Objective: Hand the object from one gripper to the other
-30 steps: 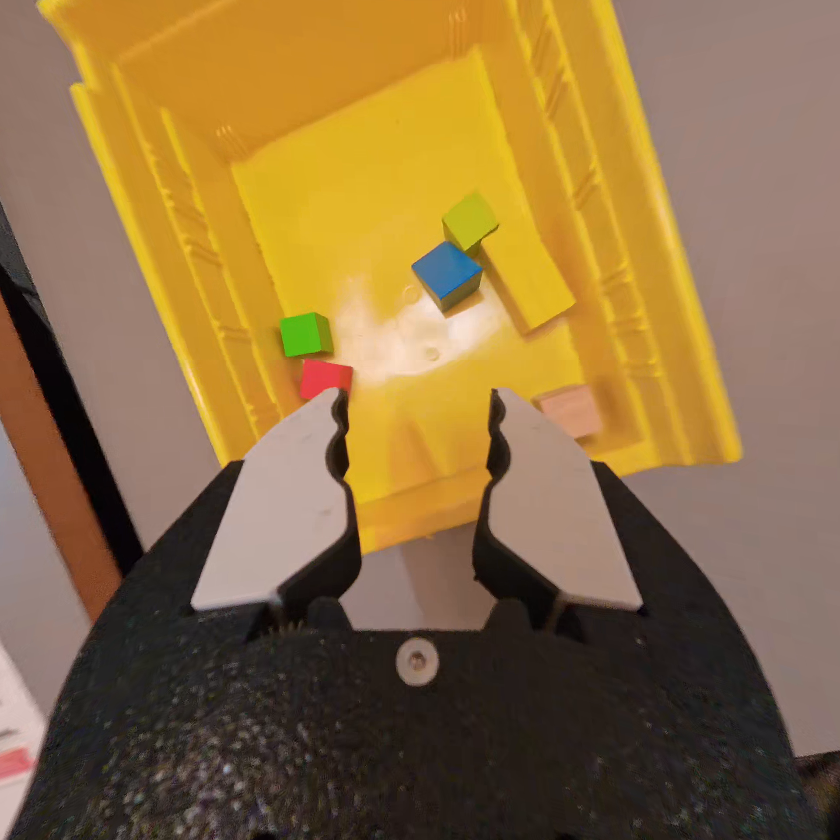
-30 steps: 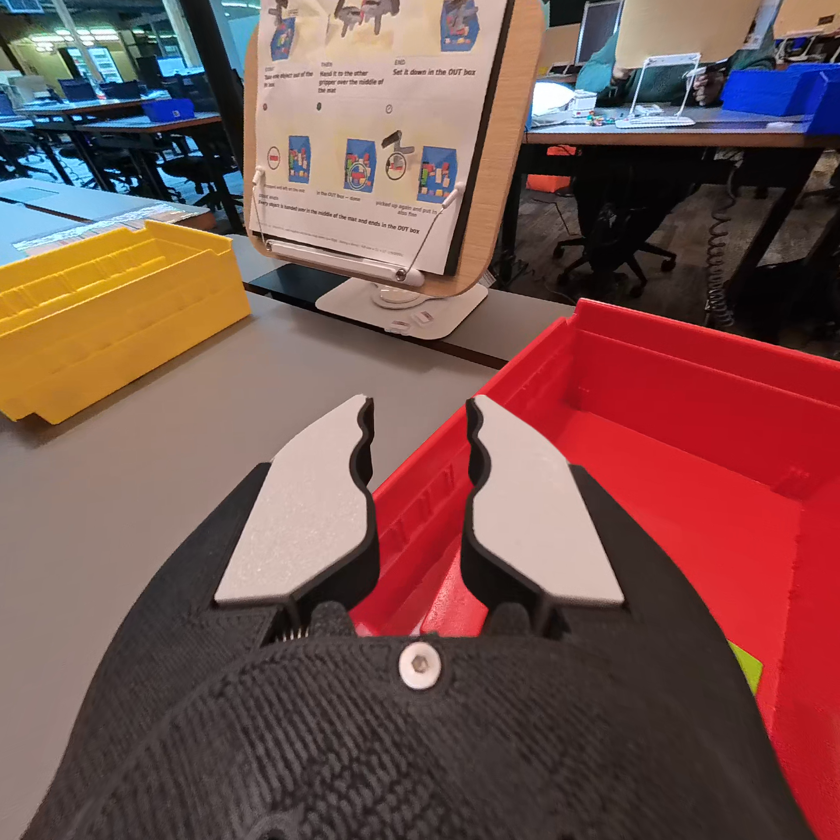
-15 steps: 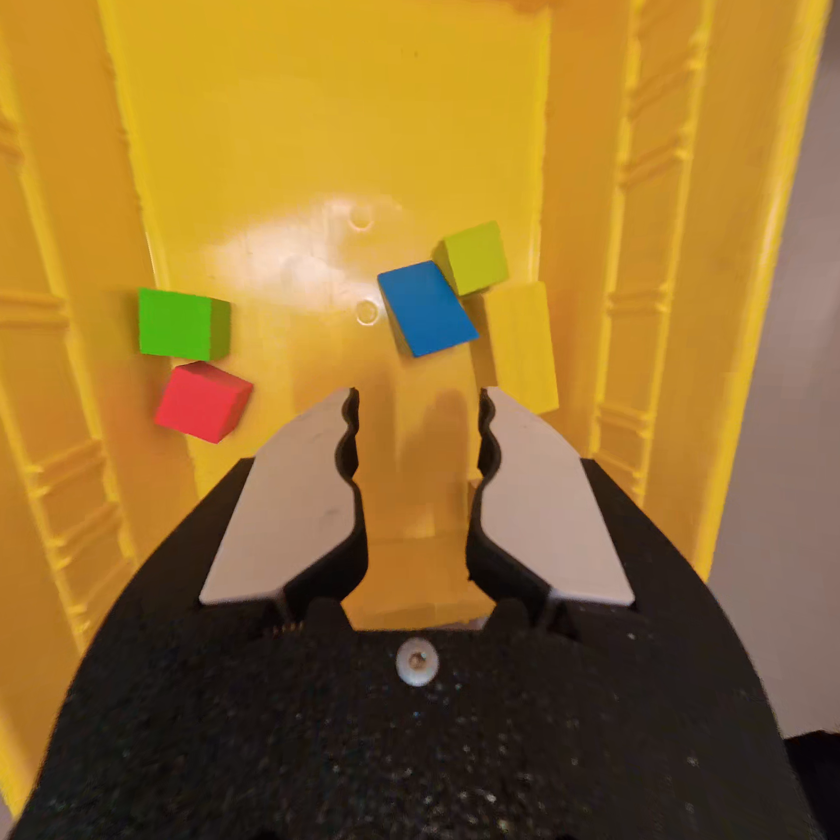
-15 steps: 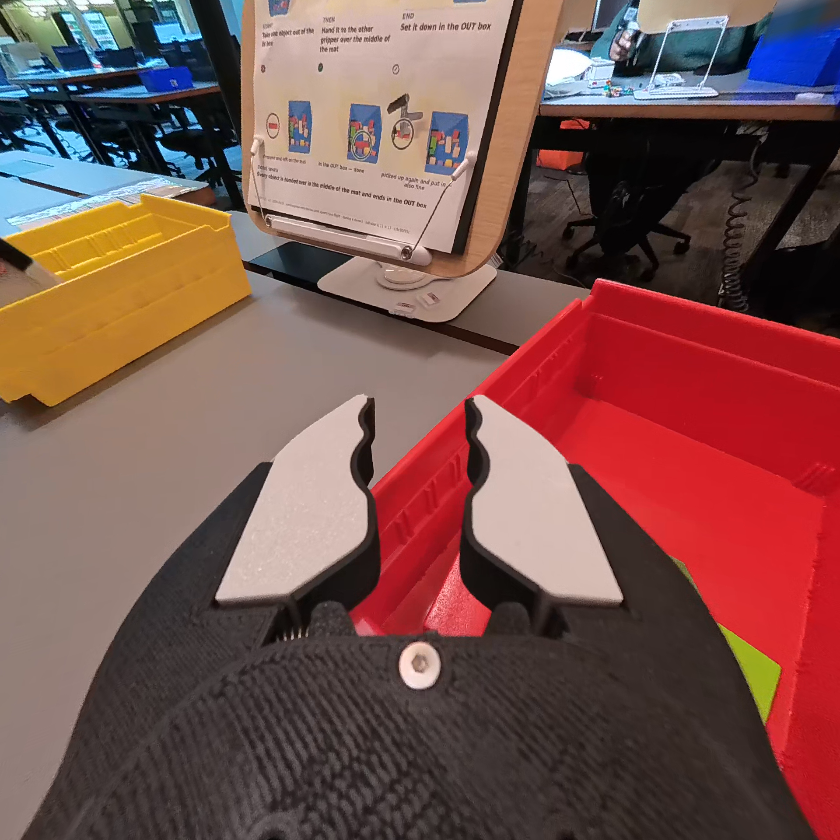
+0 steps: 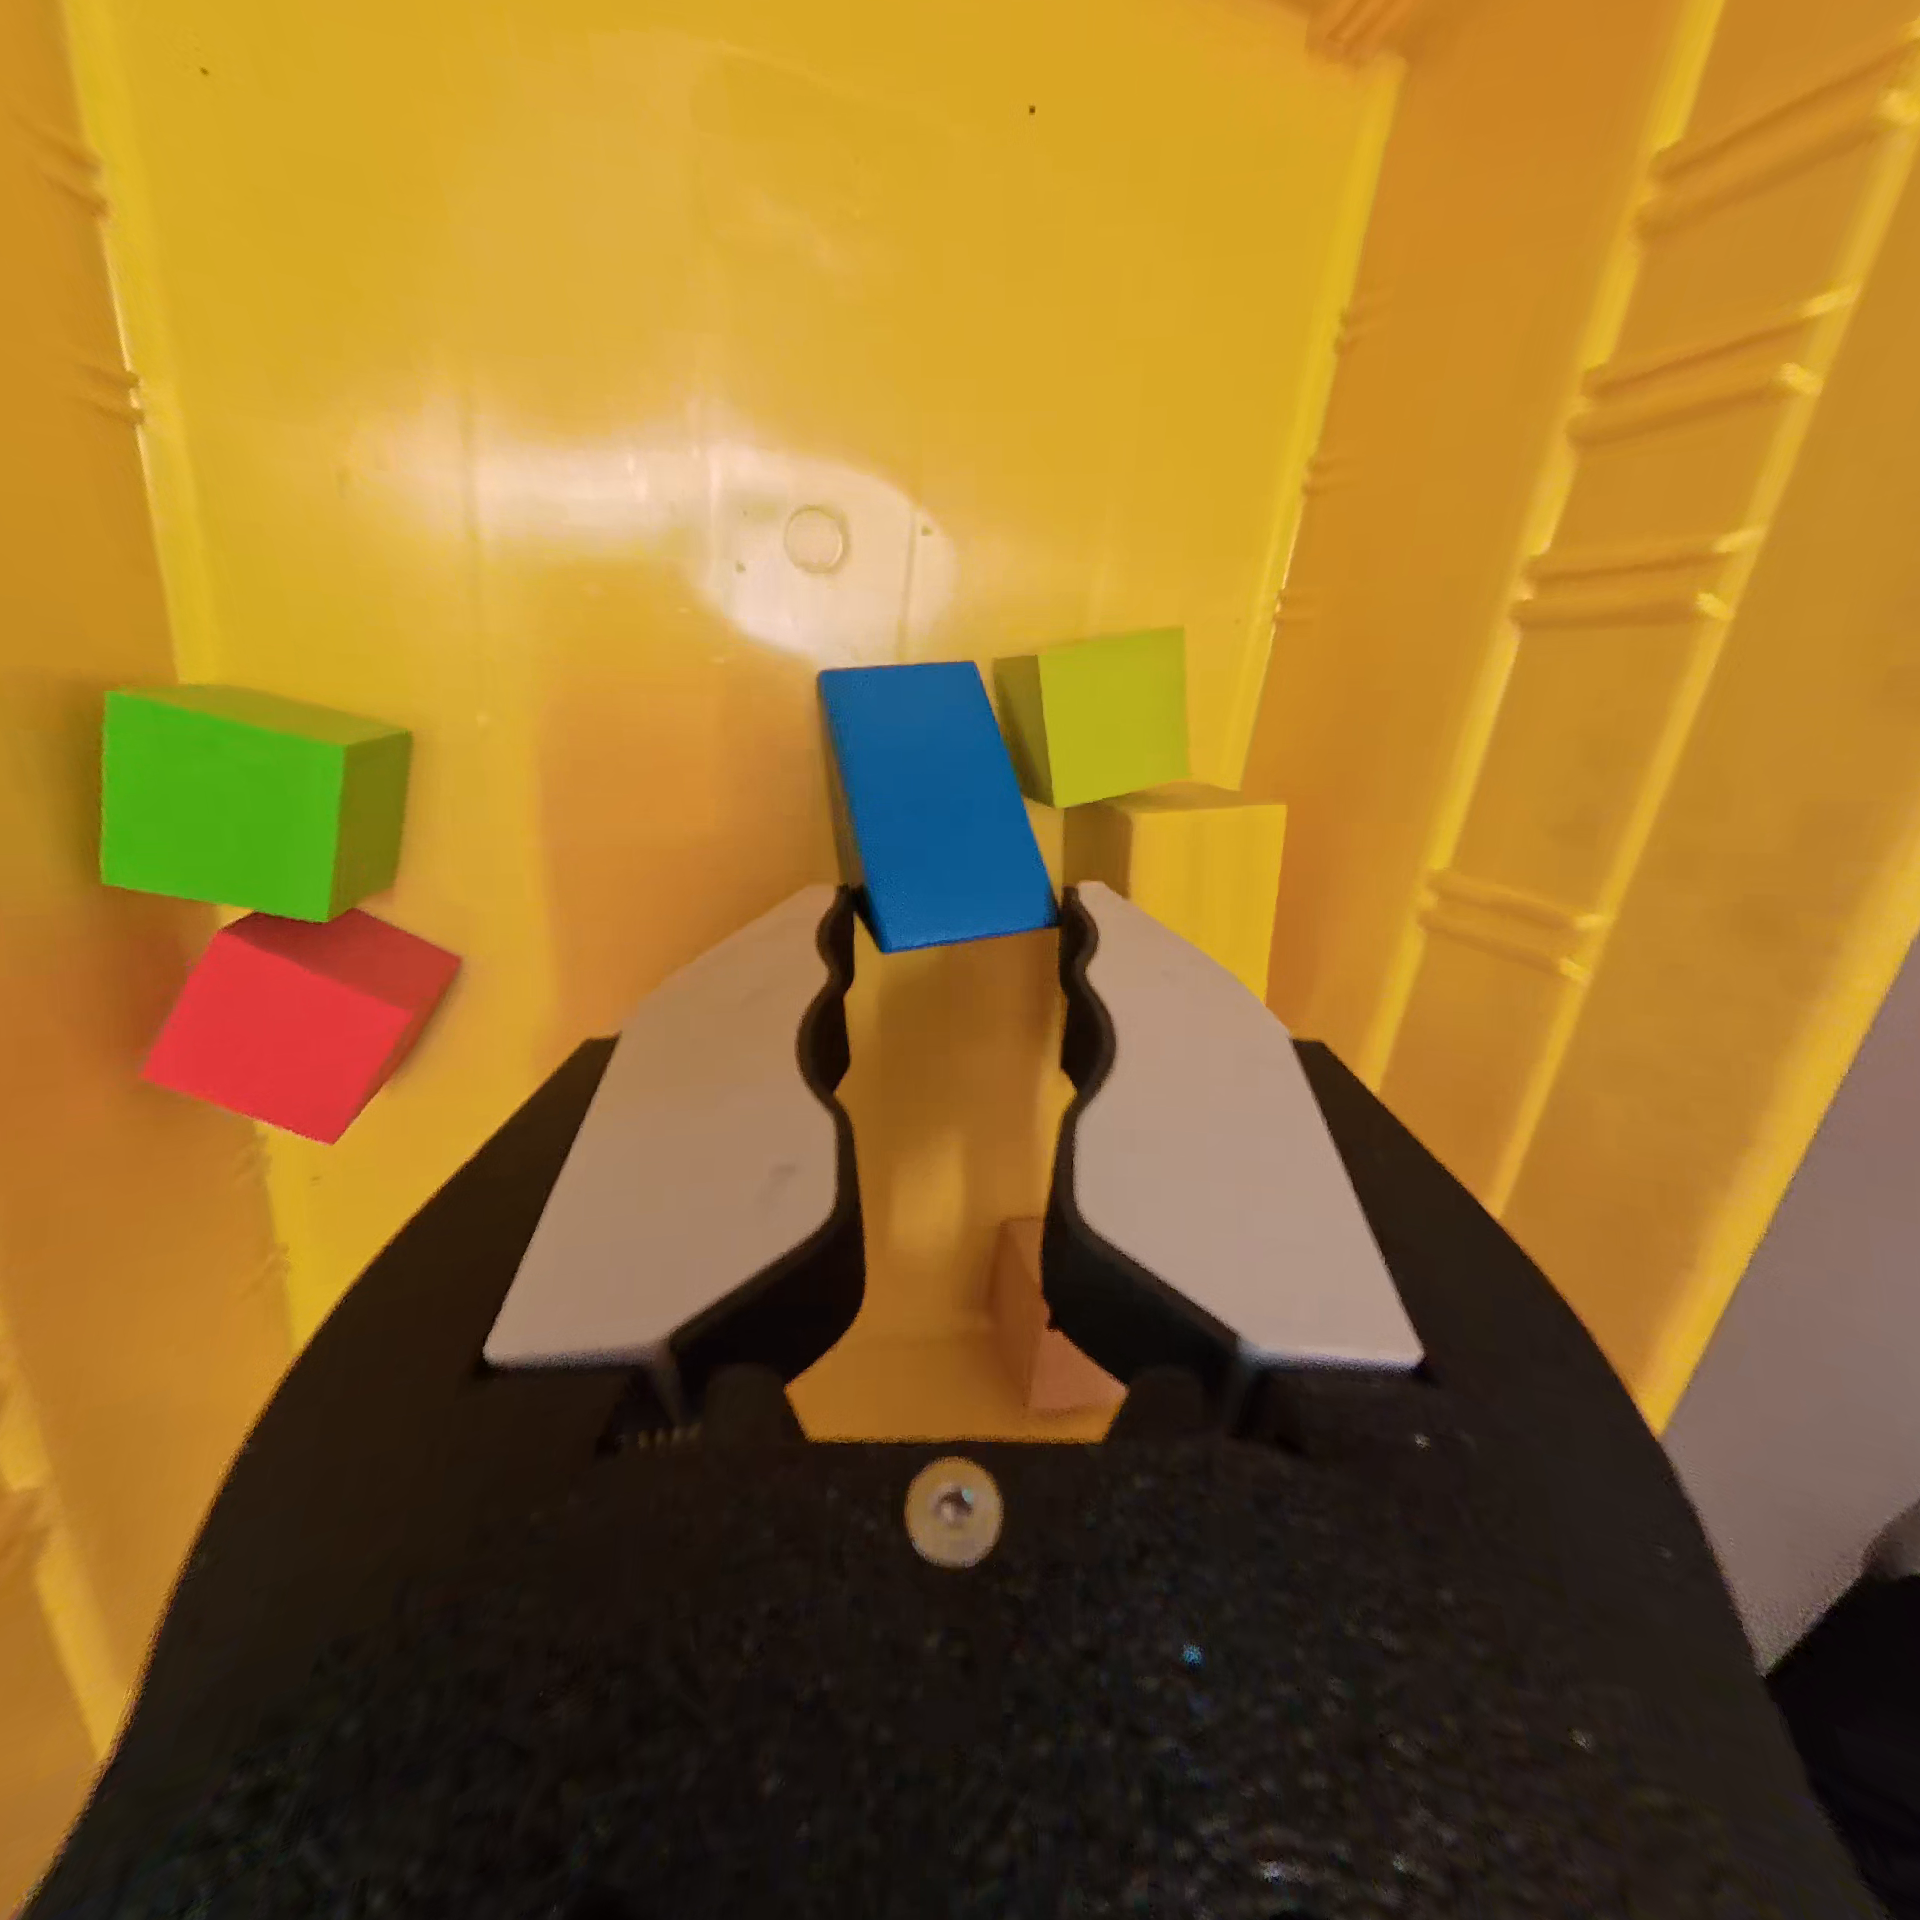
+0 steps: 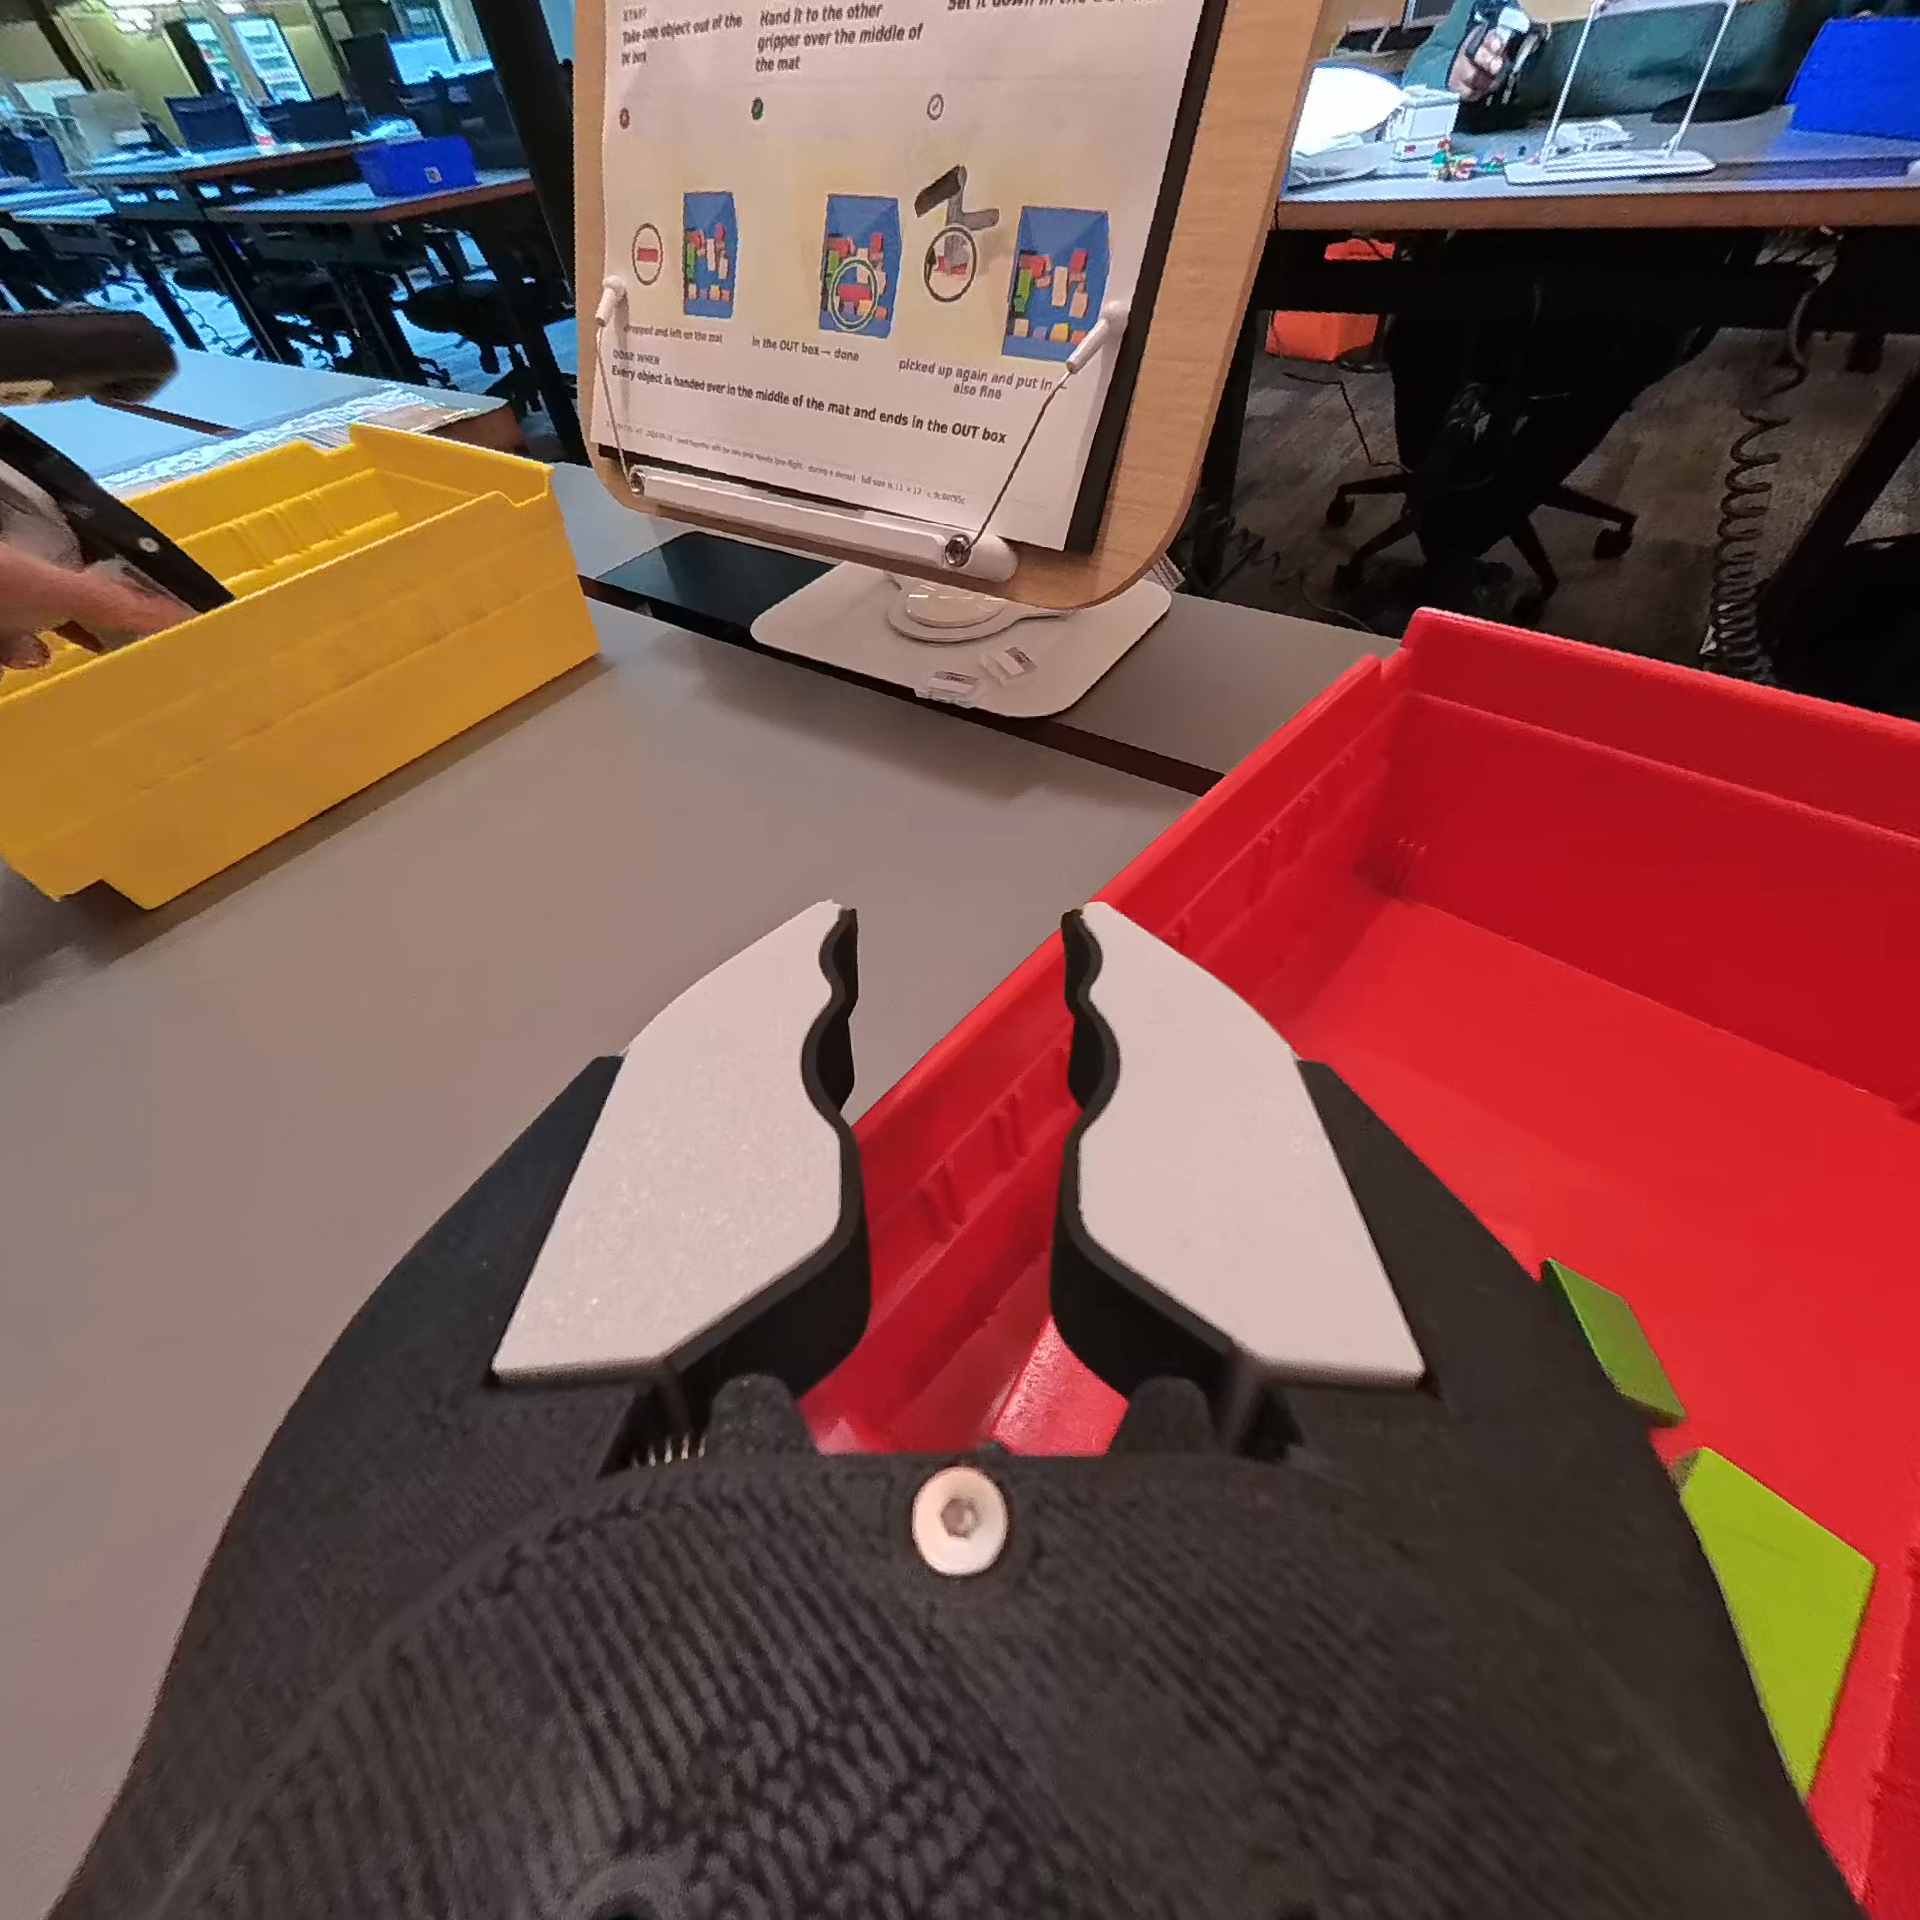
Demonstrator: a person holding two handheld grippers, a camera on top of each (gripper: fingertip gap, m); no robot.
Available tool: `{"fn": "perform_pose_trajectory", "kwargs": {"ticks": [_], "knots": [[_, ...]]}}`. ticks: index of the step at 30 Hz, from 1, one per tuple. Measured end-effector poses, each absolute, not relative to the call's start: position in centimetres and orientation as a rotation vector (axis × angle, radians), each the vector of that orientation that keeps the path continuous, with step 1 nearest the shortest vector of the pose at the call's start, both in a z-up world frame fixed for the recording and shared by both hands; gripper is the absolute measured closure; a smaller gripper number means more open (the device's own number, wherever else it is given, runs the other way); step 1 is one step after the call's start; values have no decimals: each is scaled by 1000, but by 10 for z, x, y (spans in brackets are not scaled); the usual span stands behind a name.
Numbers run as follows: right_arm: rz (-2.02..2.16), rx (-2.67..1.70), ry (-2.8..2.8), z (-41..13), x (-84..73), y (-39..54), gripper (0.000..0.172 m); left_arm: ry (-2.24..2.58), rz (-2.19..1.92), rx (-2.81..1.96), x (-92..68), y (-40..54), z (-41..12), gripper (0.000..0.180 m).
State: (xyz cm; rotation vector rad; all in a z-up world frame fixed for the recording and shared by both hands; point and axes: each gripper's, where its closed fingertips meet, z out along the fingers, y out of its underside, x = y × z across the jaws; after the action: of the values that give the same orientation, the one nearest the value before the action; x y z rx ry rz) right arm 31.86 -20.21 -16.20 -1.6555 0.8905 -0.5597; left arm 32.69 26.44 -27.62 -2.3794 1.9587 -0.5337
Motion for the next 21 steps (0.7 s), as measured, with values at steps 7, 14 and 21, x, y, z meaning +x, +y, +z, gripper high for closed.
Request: {"fn": "perform_pose_trajectory", "kwargs": {"ticks": [7, 14, 21], "knots": [[-534, -1655, 885, -163, 317, -198, 134, 2121, -443, -2112, 323, 274, -272, 145], [-421, -1650, 736, -149, 299, -157, 131, 2128, -1010, -1585, 295, 229, -168, 145], [10, -1483, 303, -105, 223, -62, 116, 2225, -1910, -684, 208, 68, -68, 146]]}}
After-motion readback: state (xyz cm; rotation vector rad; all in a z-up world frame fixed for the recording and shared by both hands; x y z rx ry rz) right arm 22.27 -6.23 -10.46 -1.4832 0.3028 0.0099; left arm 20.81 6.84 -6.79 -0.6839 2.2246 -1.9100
